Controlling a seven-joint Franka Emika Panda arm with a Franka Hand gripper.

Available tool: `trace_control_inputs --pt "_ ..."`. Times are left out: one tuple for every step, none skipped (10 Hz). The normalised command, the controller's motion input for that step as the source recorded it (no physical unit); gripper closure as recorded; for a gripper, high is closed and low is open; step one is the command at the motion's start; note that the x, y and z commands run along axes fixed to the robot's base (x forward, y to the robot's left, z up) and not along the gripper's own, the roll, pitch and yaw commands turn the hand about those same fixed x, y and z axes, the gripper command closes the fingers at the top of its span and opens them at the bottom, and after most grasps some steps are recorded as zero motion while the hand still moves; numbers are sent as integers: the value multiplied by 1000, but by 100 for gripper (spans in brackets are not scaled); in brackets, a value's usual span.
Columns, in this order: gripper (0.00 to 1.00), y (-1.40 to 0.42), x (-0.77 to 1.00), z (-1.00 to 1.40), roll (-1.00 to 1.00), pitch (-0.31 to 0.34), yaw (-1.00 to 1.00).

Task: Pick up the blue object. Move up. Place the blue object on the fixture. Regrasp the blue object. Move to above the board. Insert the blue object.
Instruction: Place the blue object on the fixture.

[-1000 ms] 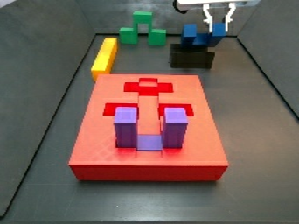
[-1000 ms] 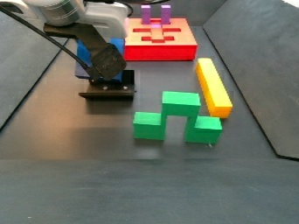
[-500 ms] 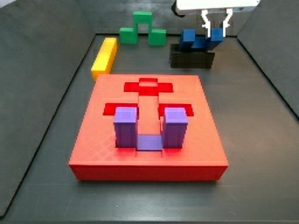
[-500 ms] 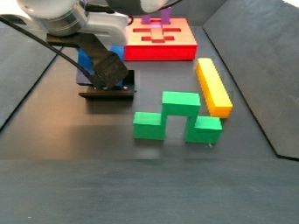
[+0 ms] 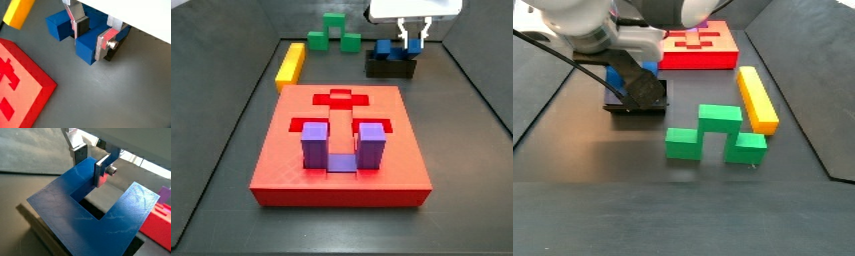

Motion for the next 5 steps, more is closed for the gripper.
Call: trace_control_inputs --pt "100 0 -17 -169 177 0 51" --pt "100 0 0 0 0 20 0" --pt "100 0 0 -6 0 94 0" --pt "100 0 -37 0 0 0 0" --pt "0 0 0 0 0 0 0"
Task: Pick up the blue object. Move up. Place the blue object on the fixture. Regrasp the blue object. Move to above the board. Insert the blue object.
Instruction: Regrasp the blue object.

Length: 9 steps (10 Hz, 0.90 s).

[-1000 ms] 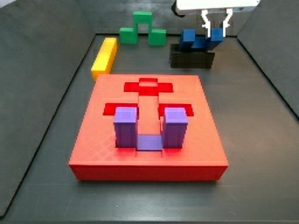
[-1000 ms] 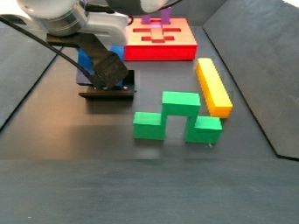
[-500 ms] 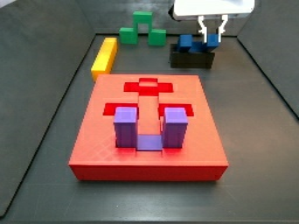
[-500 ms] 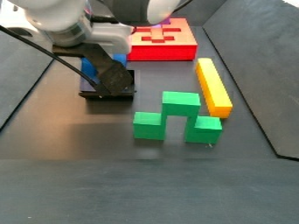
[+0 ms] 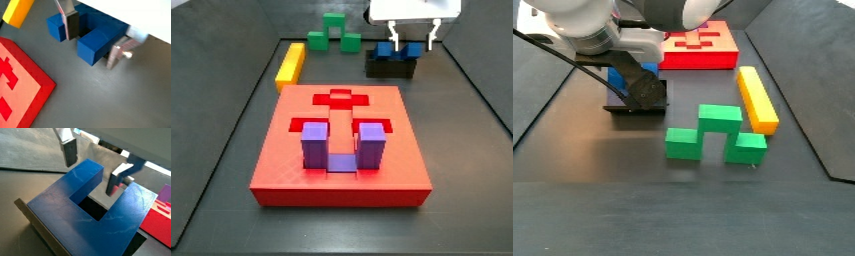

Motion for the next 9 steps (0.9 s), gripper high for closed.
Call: trace_control_inputs --pt "0 -266 0 100 449 0 -63" --pt "0 -289 0 331 691 0 -29" --pt "0 -300 0 454 1000 0 0" --pt "0 -346 46 303 1000 71 -40" --pt "0 -420 74 243 1000 49 -69" --pt "0 -426 69 197 1000 9 -66" --pt "0 -500 71 100 1000 0 -29" --pt "0 -557 106 0 1000 -49 -29" --pt "0 -557 134 0 1000 -103 -60"
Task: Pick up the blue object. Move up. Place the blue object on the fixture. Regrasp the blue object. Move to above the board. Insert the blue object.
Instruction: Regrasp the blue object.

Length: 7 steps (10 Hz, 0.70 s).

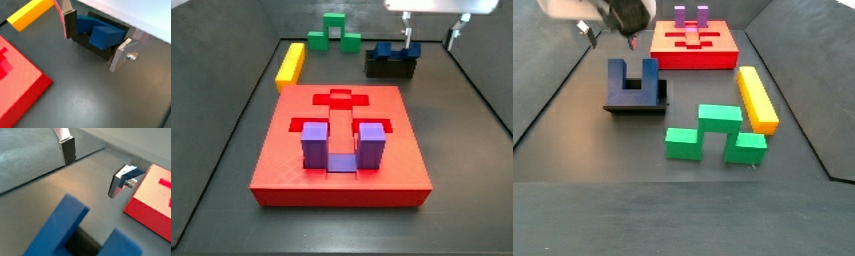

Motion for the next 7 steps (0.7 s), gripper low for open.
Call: trace_control_inputs --pt "0 -497 149 0 1000 -111 -86" --pt "0 -451 109 0 1000 -74 -91" --pt "0 -426 77 0 1000 -54 -97" --pt "0 -354 9 0 1000 0 -214" --pt "0 -309 0 0 1000 0 -377" --pt "0 -314 120 0 1000 0 -426" --pt "0 -186 223 0 1000 0 -474"
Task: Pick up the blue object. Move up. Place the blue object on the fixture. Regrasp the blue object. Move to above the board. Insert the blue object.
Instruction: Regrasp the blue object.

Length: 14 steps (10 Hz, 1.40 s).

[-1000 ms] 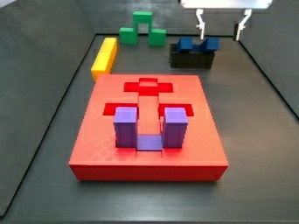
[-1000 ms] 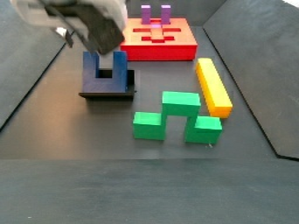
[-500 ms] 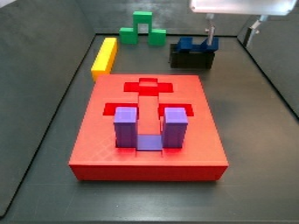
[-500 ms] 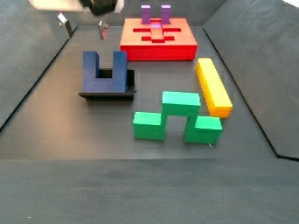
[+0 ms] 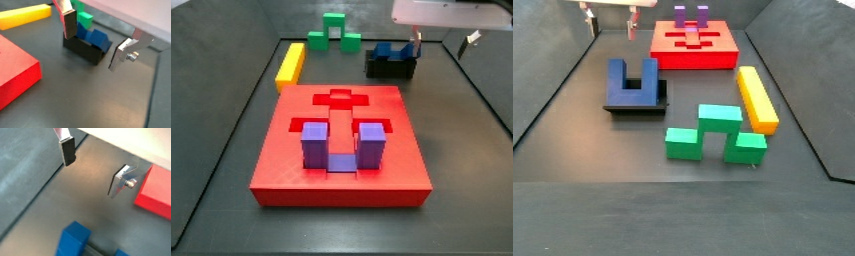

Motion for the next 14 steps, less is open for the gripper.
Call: trace_control_inputs --pt "0 0 243 14 911 -103 -511" --pt "0 243 363 211 354 -117 -494" --pt "0 463 517 274 0 0 -217" --pt "0 631 469 317 -149 9 0" --pt "0 703 166 283 -149 0 217" --pt "0 751 0 191 -300 -6 234" --pt "0 671 -43 349 -166 -37 437" --pt "0 149 0 223 609 211 611" --pt "0 0 0 154 751 189 654" --pt "0 0 0 29 797 34 663" --pt "0 0 -23 0 846 0 677" --pt "0 0 -54 -43 857 0 691" --pt "0 0 -106 -80 851 -117 714" --pt "0 -183 -257 -123 671 -391 683"
